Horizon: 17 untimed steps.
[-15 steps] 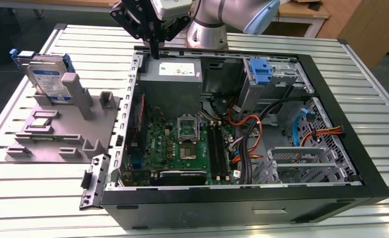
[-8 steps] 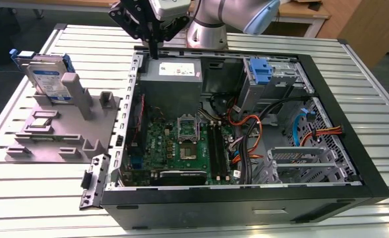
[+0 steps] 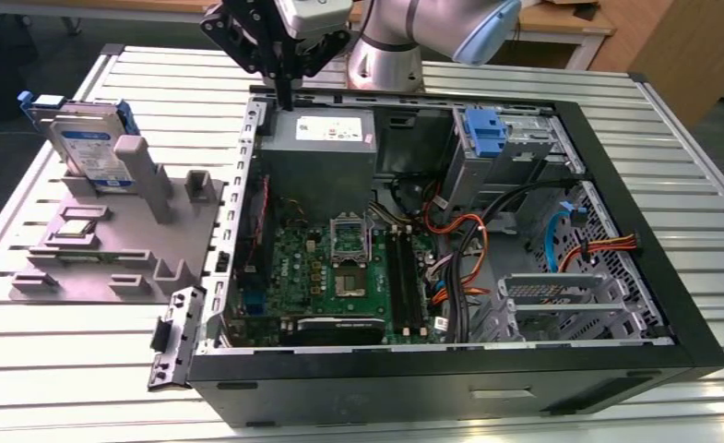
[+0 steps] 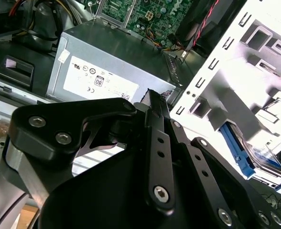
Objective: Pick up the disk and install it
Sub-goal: 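Reach for the disk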
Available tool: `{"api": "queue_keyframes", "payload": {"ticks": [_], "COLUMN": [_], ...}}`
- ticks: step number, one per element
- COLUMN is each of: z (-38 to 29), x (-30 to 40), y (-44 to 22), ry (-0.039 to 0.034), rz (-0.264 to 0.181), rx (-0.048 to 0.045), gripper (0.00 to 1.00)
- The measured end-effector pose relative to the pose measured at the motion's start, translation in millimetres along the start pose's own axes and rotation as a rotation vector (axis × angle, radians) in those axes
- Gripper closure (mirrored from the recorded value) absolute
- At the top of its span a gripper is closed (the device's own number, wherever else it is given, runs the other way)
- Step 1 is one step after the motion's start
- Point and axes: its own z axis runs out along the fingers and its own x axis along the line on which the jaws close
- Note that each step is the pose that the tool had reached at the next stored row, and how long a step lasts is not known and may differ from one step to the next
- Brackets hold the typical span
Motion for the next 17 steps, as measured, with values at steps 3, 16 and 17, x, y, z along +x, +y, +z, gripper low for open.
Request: {"api": "queue_keyframes", "payload": {"ticks": [3, 16, 17], "z": [0.1, 0.4, 0.5], "x": [0.7, 3.6, 3.8], "y": [-0.1, -0.3, -0.3], "ry": [0.0001, 0.0003, 0.0002], "rz": [0.000, 0.000, 0.000], "rx": [0.0000, 0.0001, 0.0000], "gripper": [0.90, 0.90, 0.90]}}
